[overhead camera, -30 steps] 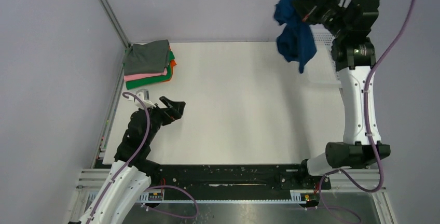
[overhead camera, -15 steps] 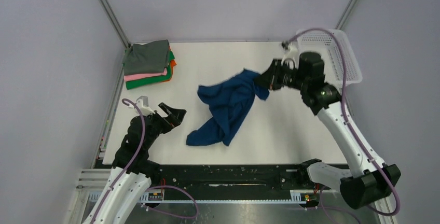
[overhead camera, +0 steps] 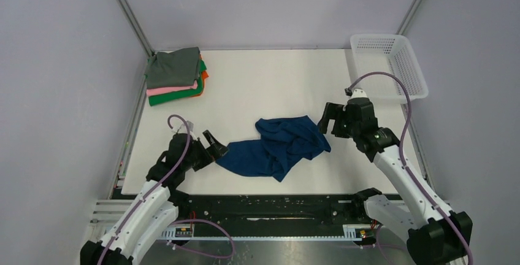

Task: Fold and stack the t-shirts
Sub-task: Flatten out the tshirt

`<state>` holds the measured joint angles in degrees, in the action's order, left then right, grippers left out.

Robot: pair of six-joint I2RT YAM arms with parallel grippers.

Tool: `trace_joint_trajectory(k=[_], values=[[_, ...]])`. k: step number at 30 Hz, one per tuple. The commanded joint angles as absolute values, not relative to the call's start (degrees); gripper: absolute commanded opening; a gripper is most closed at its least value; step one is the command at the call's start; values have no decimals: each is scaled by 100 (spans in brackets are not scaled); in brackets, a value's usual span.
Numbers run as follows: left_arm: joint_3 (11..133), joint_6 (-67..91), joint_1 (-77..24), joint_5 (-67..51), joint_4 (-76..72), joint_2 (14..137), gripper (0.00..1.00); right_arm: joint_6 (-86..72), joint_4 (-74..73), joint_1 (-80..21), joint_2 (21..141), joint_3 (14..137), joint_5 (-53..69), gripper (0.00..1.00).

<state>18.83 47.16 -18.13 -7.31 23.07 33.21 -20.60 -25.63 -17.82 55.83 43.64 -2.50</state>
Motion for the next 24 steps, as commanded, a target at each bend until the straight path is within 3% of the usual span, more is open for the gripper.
trace_joint_trajectory(k=[1, 8, 14, 20, 24], values=[[1583, 4908, -1859, -884, 2250, 3761, 99, -1950, -1865, -1846, 5412, 4450, 491, 96], [1652, 5044, -1991, -374, 1842, 4794, 95, -1657, -1958, -2894, 6918, 5436, 494, 94], [2009, 5200, -2545, -30, 1415, 6035, 84, -1587, -2115, -3647, 8559, 6664, 298, 94], [2352, 5417, -3353, 457, 1459, 7016, 65, -1536, -2404, -4023, 9958, 7911, 108, 93], [2581, 5513, -3685, 807, 1671, 7521, 38, -1350, -2848, -4263, 10798, 8661, -180, 92]])
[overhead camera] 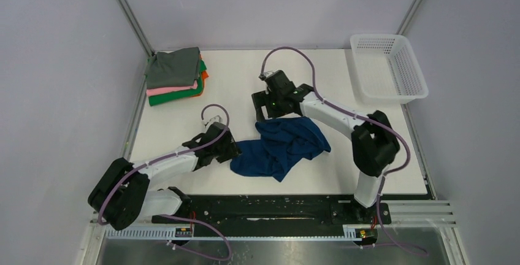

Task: Fold and stack the t-shirts
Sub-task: Flatten out the tshirt

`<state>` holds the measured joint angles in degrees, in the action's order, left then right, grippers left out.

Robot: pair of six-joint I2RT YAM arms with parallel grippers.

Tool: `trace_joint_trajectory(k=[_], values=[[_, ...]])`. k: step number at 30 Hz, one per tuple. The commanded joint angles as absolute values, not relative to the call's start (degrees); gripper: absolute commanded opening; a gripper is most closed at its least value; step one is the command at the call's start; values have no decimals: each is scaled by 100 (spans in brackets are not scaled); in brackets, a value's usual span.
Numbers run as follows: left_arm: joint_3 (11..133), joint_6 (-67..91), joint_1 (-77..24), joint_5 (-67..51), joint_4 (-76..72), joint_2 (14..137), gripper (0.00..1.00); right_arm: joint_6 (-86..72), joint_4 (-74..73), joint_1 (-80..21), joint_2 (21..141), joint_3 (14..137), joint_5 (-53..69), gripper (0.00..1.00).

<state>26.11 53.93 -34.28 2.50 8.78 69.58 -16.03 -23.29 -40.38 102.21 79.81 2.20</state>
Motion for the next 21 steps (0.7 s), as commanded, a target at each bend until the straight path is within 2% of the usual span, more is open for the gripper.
trace_joint_trajectory(k=[1, 4, 5, 9, 12, 14, 17, 21], values=[[2682, 5510, -3726, 846, 1715, 7649, 30, -1341, -2987, -4317, 10999, 8833, -273, 91], [2869, 5467, -3766, 942, 1838, 7901, 5, -1347, -3283, -4377, 11520, 9247, -430, 88], [2906, 5455, -3774, 968, 1863, 7951, 0, -1326, -3294, -4393, 11653, 9316, -434, 86], [2975, 5415, -3813, 1028, 1865, 7988, 0, -1264, -3483, -4455, 12113, 9590, -391, 79], [2973, 5344, -3831, 1060, 1863, 7879, 0, -1237, -3514, -4507, 12312, 9637, -384, 68], [2935, 5292, -3868, 1139, 1861, 7676, 0, -1224, -3441, -4522, 12375, 9608, -424, 56], [2858, 5249, -3905, 1288, 1929, 7260, 0, -1175, -3234, -4518, 12443, 9585, -627, 29], [2917, 5218, -3907, 1571, 2366, 6679, 0, -1150, -3125, -4510, 12226, 9535, -804, 0]])
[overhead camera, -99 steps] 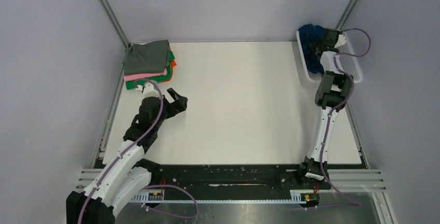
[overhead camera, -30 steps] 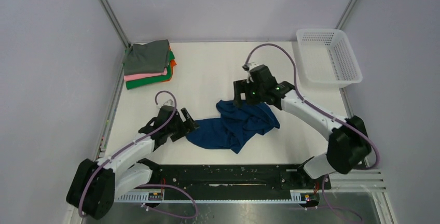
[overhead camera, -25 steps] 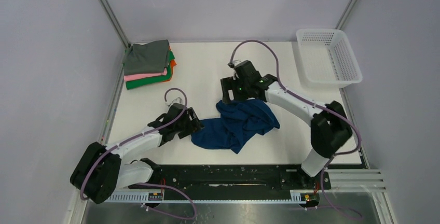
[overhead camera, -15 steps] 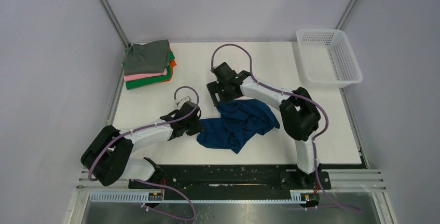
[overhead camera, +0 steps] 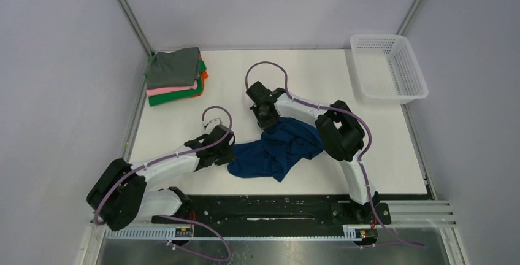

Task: Fold and stack the t-shirts
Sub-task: Flatten out the tshirt

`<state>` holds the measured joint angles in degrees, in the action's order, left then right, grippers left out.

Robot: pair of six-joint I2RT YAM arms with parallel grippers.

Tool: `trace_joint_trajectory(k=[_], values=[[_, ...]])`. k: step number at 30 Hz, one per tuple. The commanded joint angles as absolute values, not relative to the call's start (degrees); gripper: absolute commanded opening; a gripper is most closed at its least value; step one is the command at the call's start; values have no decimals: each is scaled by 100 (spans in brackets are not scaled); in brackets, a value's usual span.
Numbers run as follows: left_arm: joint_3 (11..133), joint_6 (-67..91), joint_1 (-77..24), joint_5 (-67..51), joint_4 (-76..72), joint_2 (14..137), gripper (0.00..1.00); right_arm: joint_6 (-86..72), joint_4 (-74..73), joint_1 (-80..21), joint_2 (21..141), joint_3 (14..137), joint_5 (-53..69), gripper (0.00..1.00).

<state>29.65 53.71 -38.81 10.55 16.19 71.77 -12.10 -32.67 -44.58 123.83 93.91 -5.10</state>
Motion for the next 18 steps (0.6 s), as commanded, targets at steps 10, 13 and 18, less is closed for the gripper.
trace_joint_trajectory(k=[10, 13, 18], values=[[3315, 5156, -3912, 2293, 3412, 4556, 0, -1076, -1639, -4509, 8837, 7342, -1632, 0], [3683, 5050, -3920, 2572, 3630, 3845, 0, -946, -1455, -4500, 7574, 6727, -2130, 0], [4608, 4723, -3916, 3110, 3677, 2881, 0, -440, -1451, -4471, 5615, 6176, -2951, 0]])
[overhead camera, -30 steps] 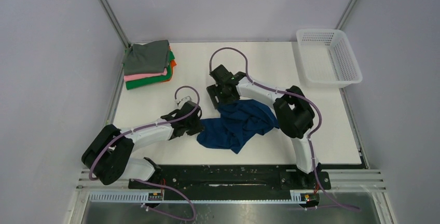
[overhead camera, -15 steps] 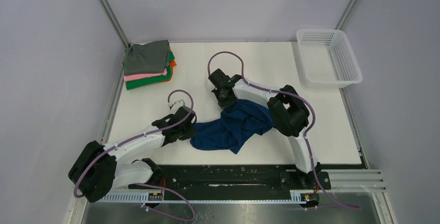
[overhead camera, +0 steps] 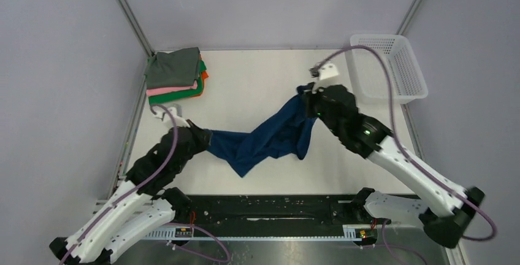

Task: Fold and stack the t-shirts
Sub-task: Flatten out the tshirt

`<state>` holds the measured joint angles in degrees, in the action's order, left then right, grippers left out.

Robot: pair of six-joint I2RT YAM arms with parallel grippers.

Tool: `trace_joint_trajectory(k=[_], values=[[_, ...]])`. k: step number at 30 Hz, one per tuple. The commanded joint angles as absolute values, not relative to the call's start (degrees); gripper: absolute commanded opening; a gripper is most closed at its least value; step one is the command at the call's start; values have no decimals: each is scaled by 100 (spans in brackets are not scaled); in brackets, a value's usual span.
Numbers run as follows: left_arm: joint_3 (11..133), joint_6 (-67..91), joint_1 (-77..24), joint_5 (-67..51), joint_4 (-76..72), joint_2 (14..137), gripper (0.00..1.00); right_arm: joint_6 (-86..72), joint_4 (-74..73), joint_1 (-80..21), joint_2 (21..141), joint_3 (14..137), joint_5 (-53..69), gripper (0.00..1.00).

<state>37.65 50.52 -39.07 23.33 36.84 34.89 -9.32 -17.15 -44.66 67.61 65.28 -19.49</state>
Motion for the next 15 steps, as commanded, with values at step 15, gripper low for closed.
trace_joint_trajectory(k=[15], values=[[7435, 3557, -3915, 1984, 2570, 2371, 0, 40, -2626, -4469, 3090, 7947, -1835, 0]])
